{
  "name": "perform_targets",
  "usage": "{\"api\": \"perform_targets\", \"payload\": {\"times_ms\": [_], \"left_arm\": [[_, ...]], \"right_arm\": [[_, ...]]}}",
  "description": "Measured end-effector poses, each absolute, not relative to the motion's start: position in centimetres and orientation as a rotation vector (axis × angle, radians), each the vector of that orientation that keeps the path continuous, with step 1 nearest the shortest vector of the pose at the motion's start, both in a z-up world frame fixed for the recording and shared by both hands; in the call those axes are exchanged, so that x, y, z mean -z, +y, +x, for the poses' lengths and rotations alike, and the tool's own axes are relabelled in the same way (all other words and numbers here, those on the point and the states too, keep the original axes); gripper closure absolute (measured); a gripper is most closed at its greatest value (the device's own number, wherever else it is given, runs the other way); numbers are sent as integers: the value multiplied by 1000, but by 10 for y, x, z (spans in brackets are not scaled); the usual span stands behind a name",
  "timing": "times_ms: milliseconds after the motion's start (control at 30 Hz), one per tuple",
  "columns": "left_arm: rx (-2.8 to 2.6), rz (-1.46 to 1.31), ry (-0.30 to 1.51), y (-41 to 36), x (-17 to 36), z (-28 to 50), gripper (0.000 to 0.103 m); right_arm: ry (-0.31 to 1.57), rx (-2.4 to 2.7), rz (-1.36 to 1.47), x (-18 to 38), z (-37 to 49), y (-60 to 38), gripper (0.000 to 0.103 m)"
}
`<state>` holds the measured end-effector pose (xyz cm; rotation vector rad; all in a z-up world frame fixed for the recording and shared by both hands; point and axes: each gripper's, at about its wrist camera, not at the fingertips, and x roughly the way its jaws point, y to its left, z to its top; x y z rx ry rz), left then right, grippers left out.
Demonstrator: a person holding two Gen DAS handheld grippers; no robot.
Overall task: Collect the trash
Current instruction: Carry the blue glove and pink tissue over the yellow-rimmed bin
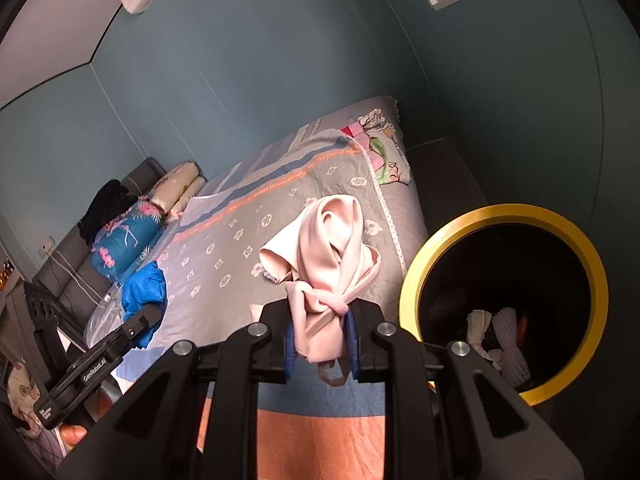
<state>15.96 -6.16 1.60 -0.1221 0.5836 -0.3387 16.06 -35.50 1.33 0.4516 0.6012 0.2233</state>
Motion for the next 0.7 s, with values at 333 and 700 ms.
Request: {"api": "perform_targets", "payload": {"times_ms": [333, 700], "left_arm": [[390, -31, 573, -105, -17, 170, 84], [483, 19, 616, -175, -1, 210, 84]], "right_arm": [[581, -146, 449, -13, 156, -375, 84], [619, -18, 463, 6, 169, -431, 84]]}}
